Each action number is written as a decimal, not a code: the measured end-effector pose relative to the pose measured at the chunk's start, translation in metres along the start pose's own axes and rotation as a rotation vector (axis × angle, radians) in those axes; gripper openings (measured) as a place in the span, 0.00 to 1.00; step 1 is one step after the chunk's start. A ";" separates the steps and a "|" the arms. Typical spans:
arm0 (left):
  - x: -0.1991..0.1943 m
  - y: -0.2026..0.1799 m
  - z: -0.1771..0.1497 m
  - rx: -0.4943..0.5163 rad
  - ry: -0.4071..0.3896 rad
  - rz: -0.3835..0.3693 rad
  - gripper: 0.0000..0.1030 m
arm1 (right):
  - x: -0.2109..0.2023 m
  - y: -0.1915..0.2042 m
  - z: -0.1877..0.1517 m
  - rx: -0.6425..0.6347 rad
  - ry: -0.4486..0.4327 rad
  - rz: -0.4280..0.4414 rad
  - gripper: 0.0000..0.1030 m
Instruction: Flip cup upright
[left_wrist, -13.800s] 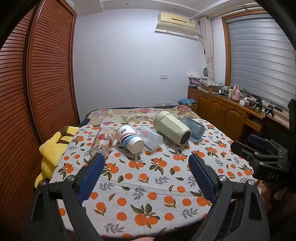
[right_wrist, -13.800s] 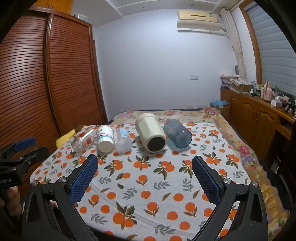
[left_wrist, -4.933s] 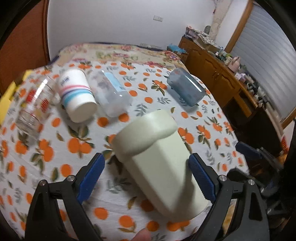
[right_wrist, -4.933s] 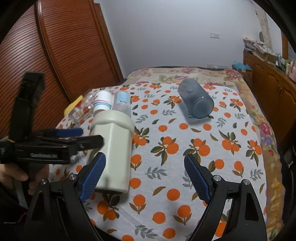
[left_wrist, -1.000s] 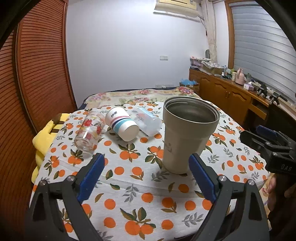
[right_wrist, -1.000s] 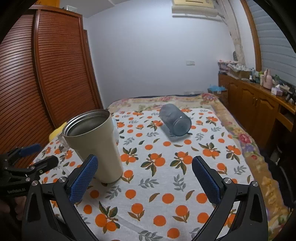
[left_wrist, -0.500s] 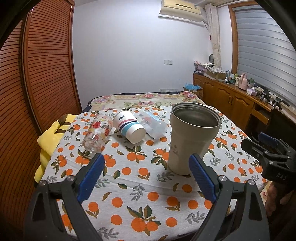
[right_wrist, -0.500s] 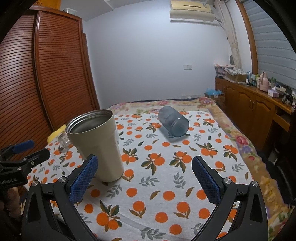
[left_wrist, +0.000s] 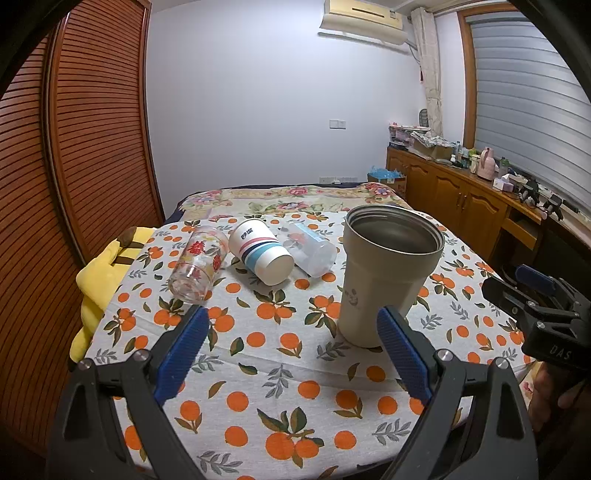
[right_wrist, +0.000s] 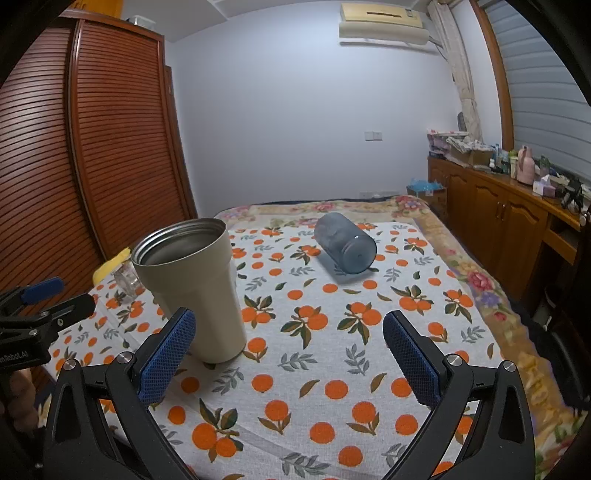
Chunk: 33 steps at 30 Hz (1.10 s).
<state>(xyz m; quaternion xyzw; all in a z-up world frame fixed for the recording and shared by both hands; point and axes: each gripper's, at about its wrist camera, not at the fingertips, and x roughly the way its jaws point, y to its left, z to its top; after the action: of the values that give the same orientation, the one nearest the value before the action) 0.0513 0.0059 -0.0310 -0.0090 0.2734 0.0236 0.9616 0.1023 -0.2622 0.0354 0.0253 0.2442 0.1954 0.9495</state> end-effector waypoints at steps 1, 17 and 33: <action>0.000 0.000 0.000 0.000 0.001 0.000 0.90 | 0.000 0.000 0.000 -0.001 0.000 -0.001 1.00; 0.001 0.001 0.000 -0.002 0.002 0.001 0.90 | 0.000 -0.001 0.000 0.002 0.001 -0.002 1.00; 0.000 0.002 -0.001 0.000 -0.006 0.003 0.90 | 0.001 -0.001 -0.001 0.002 0.000 -0.002 1.00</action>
<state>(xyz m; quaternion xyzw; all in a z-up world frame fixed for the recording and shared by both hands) 0.0512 0.0077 -0.0318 -0.0087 0.2704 0.0252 0.9624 0.1029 -0.2632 0.0346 0.0259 0.2446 0.1944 0.9496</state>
